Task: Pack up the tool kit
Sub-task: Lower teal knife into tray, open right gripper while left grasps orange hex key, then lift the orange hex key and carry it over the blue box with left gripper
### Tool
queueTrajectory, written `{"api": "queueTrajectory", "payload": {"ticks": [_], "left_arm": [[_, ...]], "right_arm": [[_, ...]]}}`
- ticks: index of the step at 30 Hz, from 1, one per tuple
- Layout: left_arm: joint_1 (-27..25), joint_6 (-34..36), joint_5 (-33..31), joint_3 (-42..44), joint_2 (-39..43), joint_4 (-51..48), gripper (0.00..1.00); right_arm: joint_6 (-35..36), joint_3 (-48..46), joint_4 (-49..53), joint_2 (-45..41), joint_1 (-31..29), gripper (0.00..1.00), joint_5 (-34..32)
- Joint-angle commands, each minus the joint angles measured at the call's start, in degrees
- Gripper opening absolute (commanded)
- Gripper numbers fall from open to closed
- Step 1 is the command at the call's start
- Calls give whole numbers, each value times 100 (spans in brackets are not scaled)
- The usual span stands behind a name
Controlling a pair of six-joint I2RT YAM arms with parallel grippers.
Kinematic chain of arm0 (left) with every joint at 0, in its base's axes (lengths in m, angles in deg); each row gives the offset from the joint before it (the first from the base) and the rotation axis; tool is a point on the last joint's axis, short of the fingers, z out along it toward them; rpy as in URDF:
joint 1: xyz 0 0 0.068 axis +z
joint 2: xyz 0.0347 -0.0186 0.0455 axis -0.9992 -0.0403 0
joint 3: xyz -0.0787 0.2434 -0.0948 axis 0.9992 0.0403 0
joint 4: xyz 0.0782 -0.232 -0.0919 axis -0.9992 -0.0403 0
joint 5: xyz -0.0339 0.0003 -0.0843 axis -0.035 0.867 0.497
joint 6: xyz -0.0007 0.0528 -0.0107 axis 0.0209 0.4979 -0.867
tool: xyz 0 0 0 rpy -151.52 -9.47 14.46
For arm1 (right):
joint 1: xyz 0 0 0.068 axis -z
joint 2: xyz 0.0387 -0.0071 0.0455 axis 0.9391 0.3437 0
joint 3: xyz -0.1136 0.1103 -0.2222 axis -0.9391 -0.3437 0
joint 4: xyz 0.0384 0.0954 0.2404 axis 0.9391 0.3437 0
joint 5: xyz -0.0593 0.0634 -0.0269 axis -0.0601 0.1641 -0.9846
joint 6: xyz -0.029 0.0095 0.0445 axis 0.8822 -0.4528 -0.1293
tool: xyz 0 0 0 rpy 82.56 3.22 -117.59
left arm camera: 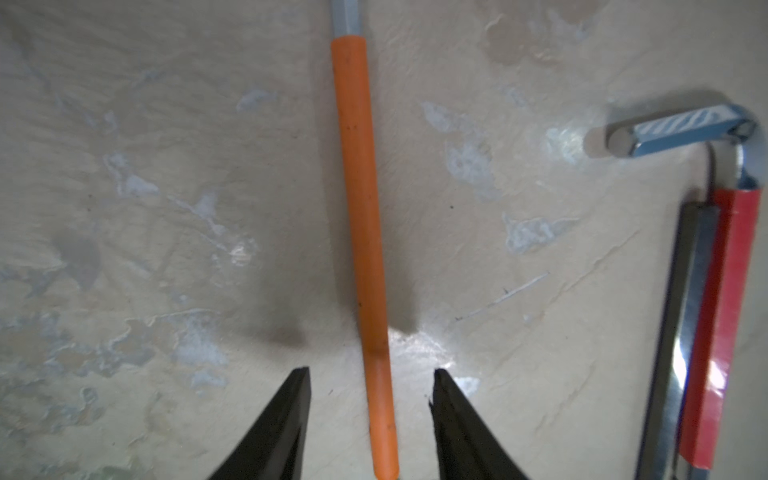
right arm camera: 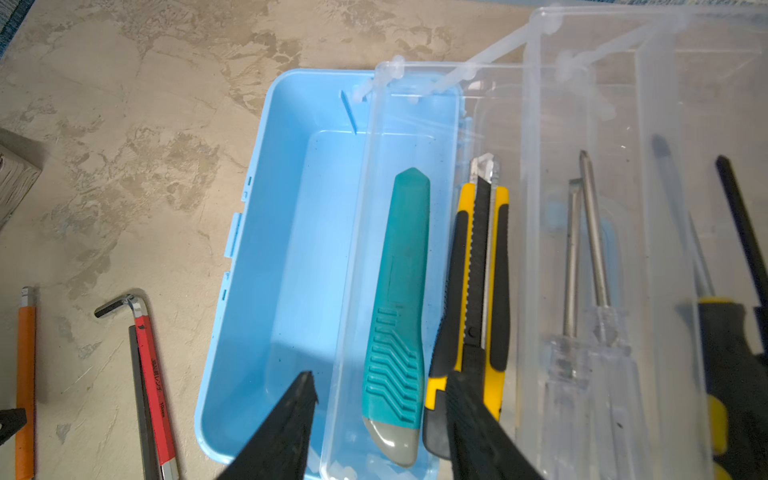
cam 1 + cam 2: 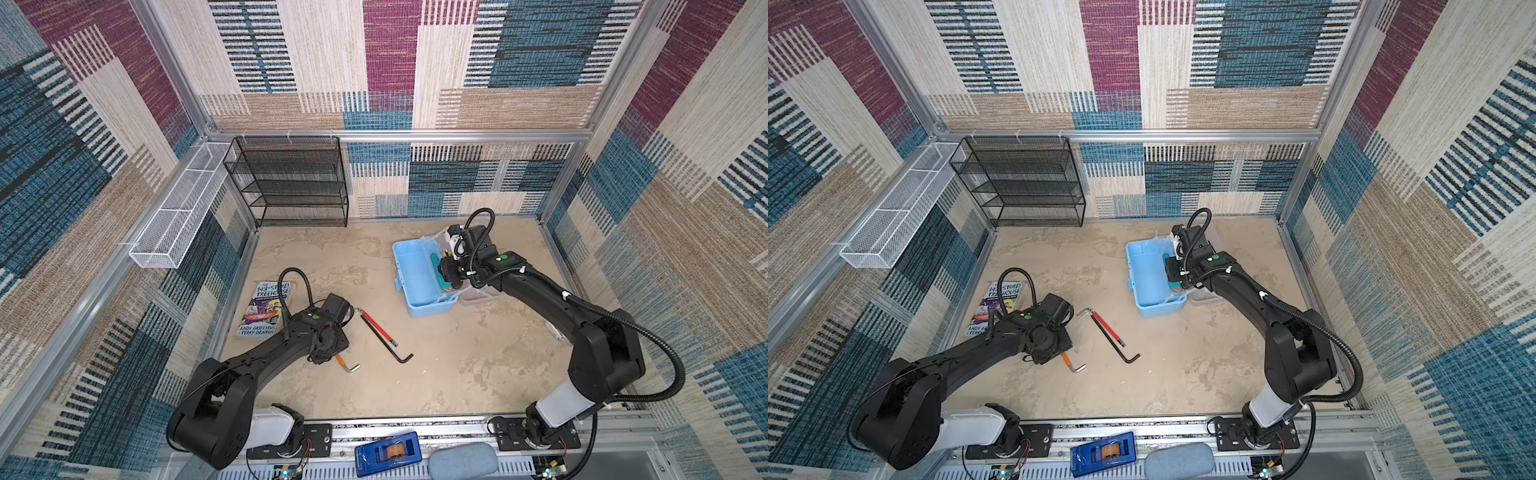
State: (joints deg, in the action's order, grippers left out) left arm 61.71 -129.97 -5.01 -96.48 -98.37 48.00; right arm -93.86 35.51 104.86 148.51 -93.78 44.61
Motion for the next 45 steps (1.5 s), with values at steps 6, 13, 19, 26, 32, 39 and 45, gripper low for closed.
{"api": "queueTrajectory", "payload": {"ticks": [6,13,19,26,32,39,45], "left_arm": [[-95,166,120,70,-340,232,38],[-160,-57,290,408,-405,566,22],[-188,-65,314,394,-407,575,13],[-204,-174,303,358,-180,579,3],[-206,-292,245,341,229,571,0],[-239,-278,59,-25,564,261,0],[-332,-108,-112,-706,530,15,0]], "right_arm": [[-75,-274,-340,-371,-5,53,-237],[-110,-529,-419,-607,6,53,-344],[-122,-687,-460,-755,40,54,-409],[-181,-875,-594,-1005,129,54,-408],[-110,-1034,-686,-1196,145,56,-408],[-107,-1239,-803,-1339,207,56,-338],[-110,-1318,-884,-1436,290,56,-295]]}}
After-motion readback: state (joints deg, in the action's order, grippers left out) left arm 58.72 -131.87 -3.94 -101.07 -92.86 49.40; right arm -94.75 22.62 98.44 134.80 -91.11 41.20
